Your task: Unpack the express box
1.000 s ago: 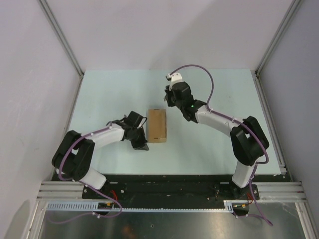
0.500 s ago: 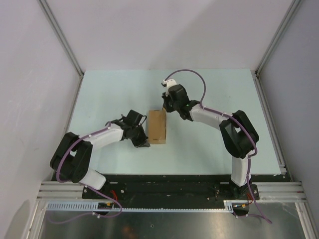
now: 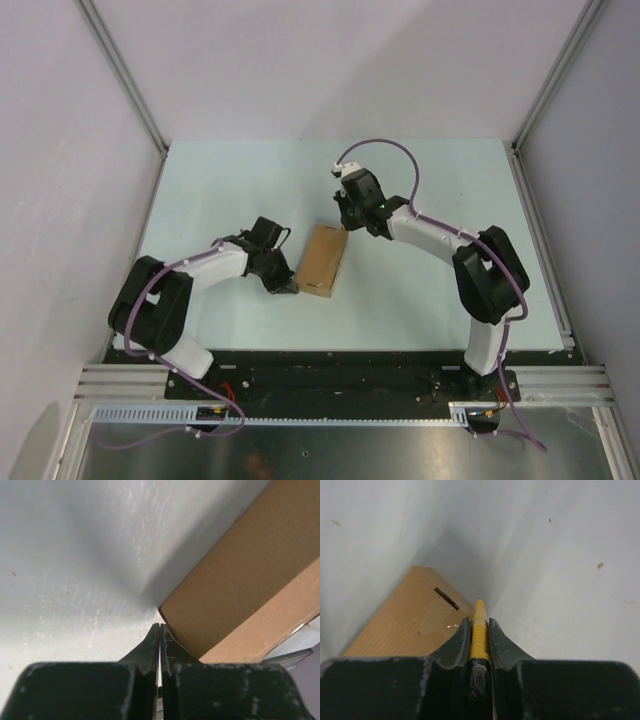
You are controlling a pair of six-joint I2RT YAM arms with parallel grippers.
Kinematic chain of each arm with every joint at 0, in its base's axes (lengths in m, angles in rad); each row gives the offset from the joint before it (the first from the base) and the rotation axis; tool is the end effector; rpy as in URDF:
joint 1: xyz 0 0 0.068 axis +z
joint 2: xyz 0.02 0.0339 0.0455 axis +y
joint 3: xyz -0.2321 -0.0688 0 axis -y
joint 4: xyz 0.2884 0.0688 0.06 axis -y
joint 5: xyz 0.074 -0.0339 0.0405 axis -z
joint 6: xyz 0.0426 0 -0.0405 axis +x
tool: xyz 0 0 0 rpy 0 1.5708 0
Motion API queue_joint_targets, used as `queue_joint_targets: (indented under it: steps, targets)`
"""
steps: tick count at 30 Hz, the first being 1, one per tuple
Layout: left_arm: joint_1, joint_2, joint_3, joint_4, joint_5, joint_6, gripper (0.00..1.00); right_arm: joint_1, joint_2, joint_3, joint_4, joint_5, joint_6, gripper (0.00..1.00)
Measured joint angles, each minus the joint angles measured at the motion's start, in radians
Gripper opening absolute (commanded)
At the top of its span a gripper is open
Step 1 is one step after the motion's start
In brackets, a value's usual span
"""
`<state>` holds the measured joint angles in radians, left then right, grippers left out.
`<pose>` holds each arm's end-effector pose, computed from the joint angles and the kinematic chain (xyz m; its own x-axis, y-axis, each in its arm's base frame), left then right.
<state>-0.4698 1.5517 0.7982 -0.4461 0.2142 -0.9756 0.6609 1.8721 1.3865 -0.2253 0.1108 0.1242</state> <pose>0.2713 -0.1479 0.0842 -0.8891 -0.4560 -0.0393 -0.4015 0.8183 -0.4114 0.3661 0.2787 0.1777 -0.5785 -0.2939 -0.7609 -0.4759 0.8792 0.0223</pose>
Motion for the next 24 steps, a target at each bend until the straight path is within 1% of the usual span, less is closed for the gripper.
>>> queue_joint_targets:
  steps: [5, 17, 24]
  targets:
    - [0.035, 0.050, 0.056, -0.036, 0.010, 0.027, 0.04, 0.005, -0.036, 0.000, -0.105, 0.048, 0.007, 0.00]
    - [0.067, 0.185, 0.224, -0.113, 0.007, 0.103, 0.06, 0.045, -0.143, -0.043, -0.295, 0.142, 0.028, 0.00]
    - [0.108, 0.264, 0.322, -0.084, -0.024, 0.136, 0.09, 0.112, -0.174, -0.074, -0.404, 0.147, 0.037, 0.00]
